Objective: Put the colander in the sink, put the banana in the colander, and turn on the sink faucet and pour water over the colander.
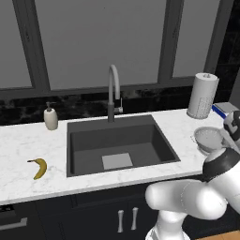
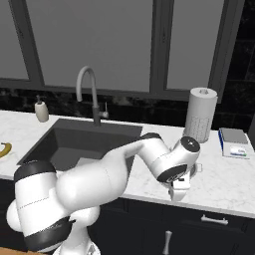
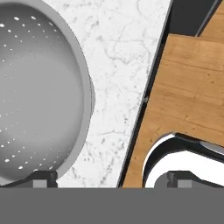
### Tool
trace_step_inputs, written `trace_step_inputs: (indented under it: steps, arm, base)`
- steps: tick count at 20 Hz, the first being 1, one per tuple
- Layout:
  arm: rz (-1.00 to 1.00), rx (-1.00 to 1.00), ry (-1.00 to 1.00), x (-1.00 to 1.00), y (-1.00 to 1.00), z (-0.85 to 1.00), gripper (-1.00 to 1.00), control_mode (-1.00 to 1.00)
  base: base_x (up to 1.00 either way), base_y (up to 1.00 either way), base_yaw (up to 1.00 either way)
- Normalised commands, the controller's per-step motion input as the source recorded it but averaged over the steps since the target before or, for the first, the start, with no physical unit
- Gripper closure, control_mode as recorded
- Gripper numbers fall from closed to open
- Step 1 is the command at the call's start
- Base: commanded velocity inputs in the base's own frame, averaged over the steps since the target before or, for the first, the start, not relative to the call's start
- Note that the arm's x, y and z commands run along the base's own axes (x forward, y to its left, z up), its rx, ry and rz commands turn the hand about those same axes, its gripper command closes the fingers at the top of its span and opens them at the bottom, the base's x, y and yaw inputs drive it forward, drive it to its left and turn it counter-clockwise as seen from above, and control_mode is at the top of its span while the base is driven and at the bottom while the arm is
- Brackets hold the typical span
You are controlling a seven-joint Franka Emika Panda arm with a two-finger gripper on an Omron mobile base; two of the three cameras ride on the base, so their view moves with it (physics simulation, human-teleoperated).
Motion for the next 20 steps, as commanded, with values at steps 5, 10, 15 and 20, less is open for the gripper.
trace_step_inputs:
  steps: [5, 10, 15, 20]
  arm:
    - [-0.05, 0.0, 0.0, 0.27, -0.11, -0.08, -1.0, -1.0]
    - [-0.04, 0.0, 0.0, 0.29, -0.12, -0.2, -1.0, -1.0]
    - [-0.01, 0.0, 0.0, 0.27, -0.14, -0.22, -1.0, -1.0]
    - [0.0, 0.0, 0.0, 0.3, -0.13, -0.15, -1.0, -1.0]
  base:
    - [0.0, 0.0, 0.0]
    - [0.0, 0.0, 0.0]
    - [0.0, 0.0, 0.0]
    - [0.0, 0.0, 0.0]
